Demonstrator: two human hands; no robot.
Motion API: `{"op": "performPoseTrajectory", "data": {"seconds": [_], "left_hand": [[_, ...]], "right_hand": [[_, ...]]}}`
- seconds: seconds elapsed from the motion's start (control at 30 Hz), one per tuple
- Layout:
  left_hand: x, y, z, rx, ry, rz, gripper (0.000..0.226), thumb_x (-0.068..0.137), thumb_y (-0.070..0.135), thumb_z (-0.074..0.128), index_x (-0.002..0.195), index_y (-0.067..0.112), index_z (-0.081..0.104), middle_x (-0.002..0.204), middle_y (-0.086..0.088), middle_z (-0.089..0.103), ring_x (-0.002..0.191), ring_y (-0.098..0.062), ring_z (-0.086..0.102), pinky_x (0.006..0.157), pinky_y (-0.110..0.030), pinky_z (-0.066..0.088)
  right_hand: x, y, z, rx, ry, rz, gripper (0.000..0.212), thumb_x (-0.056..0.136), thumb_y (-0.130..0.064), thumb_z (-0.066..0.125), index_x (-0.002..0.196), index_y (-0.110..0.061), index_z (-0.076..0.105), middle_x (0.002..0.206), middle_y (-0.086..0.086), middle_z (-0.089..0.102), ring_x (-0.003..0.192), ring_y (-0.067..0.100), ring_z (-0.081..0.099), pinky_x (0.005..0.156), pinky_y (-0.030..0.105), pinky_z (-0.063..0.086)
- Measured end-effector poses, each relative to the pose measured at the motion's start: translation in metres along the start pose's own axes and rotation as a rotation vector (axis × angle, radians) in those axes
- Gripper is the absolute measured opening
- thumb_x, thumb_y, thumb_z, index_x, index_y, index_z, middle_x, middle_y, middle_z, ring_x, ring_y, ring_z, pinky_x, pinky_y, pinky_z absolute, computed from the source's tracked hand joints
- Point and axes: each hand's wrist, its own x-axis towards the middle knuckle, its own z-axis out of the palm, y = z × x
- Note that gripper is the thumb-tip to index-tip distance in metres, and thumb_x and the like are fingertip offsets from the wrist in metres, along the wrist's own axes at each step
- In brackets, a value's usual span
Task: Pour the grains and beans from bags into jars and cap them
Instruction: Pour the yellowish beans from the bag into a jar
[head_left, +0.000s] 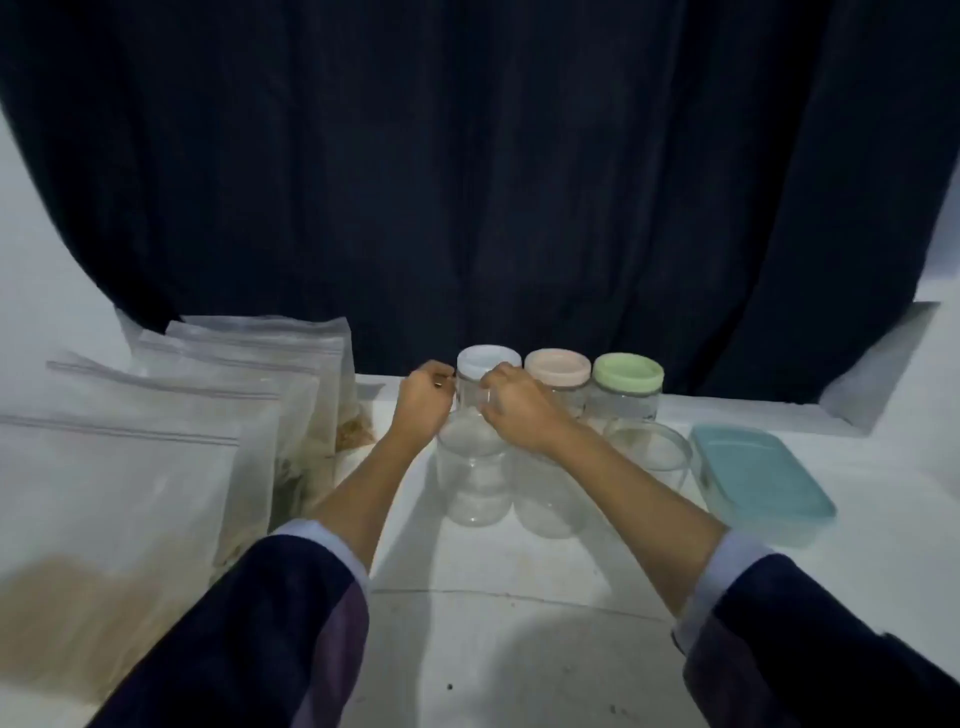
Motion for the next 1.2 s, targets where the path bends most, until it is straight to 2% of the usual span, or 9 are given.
{"op": "performPoseTrajectory", "data": {"seconds": [0.13,0.3,0.47,0.6,0.67,0.77,0.87,1.03,1.2], "left_hand": [[-0.015,-0.030,0.010,-0.222,0.018,-0.174,0.022,0.098,0.014,0.042,0.106,0.006,0.060,0.108,-0.012,0.065,0.103,-0.029,0.059,0.093,-0.038,0.045],[-0.026,-0.047,0.017,-0.445,0.035,-0.227,0.032,0.102,0.024,0.034,0.095,0.011,0.063,0.095,-0.004,0.062,0.096,-0.020,0.056,0.087,-0.036,0.044],[-0.057,-0.058,0.022,-0.586,0.019,-0.311,0.056,0.103,0.040,0.024,0.096,0.009,0.070,0.096,-0.009,0.068,0.093,-0.019,0.060,0.088,-0.036,0.044],[-0.104,-0.065,0.036,-0.875,-0.167,-0.374,0.058,0.100,0.048,0.028,0.104,0.004,0.065,0.097,-0.011,0.069,0.097,-0.024,0.063,0.088,-0.036,0.047],[-0.122,-0.066,0.044,-0.955,-0.277,-0.336,0.060,0.095,0.053,0.032,0.108,0.005,0.065,0.109,-0.016,0.064,0.107,-0.027,0.059,0.096,-0.039,0.044],[-0.144,-0.058,0.053,-0.954,-0.356,-0.331,0.062,0.090,0.059,0.036,0.096,0.007,0.070,0.115,-0.024,0.058,0.111,-0.032,0.055,0.106,-0.045,0.035],[-0.153,-0.052,0.063,-0.928,-0.340,-0.378,0.064,0.094,0.054,0.031,0.078,0.009,0.074,0.093,-0.016,0.068,0.092,-0.024,0.064,0.094,-0.037,0.045],[-0.160,-0.040,0.065,-0.887,-0.290,-0.378,0.054,0.098,0.025,0.027,0.077,0.002,0.071,0.080,-0.014,0.069,0.077,-0.022,0.065,0.076,-0.031,0.048],[-0.161,-0.028,0.067,-0.878,-0.321,-0.445,0.057,0.094,0.018,0.029,0.060,0.009,0.074,0.071,-0.011,0.071,0.074,-0.024,0.067,0.071,-0.031,0.049]], "right_hand": [[0.000,-0.005,0.028,-0.052,-0.106,-0.025,0.043,0.100,-0.028,0.043,0.135,-0.003,0.046,0.141,0.013,0.044,0.129,0.028,0.039,0.106,0.035,0.027],[-0.004,-0.006,0.048,-0.083,-0.207,-0.009,0.051,0.102,-0.040,0.034,0.139,-0.006,0.042,0.148,0.014,0.037,0.136,0.028,0.031,0.114,0.039,0.022],[-0.051,-0.022,0.050,-0.100,-0.039,-0.072,0.061,0.094,-0.058,0.038,0.135,-0.013,0.045,0.134,0.008,0.046,0.123,0.025,0.039,0.105,0.037,0.029],[-0.105,-0.038,0.051,-0.017,0.091,-0.026,0.076,0.077,-0.070,0.029,0.112,-0.011,0.062,0.120,0.011,0.054,0.113,0.030,0.048,0.096,0.042,0.037],[-0.124,-0.041,0.049,0.032,0.134,0.081,0.080,0.070,-0.075,0.034,0.113,-0.014,0.062,0.134,0.015,0.047,0.127,0.034,0.040,0.104,0.048,0.033],[-0.145,-0.042,0.045,0.056,0.060,0.269,0.090,0.071,-0.075,0.057,0.137,-0.016,0.041,0.157,0.012,0.016,0.145,0.027,0.015,0.116,0.043,0.019],[-0.156,-0.041,0.046,0.067,0.142,0.373,0.099,0.069,-0.066,0.069,0.142,-0.011,0.032,0.150,0.010,0.031,0.138,0.024,0.027,0.112,0.036,0.028],[-0.162,-0.032,0.052,0.200,0.391,0.319,0.087,0.053,-0.049,0.076,0.126,-0.007,0.055,0.122,0.007,0.059,0.115,0.026,0.053,0.090,0.036,0.046],[-0.167,0.001,0.031,0.471,0.117,0.083,0.101,0.045,-0.063,0.072,0.134,-0.020,0.049,0.128,-0.015,0.049,0.121,0.003,0.043,0.098,0.018,0.035]]}}
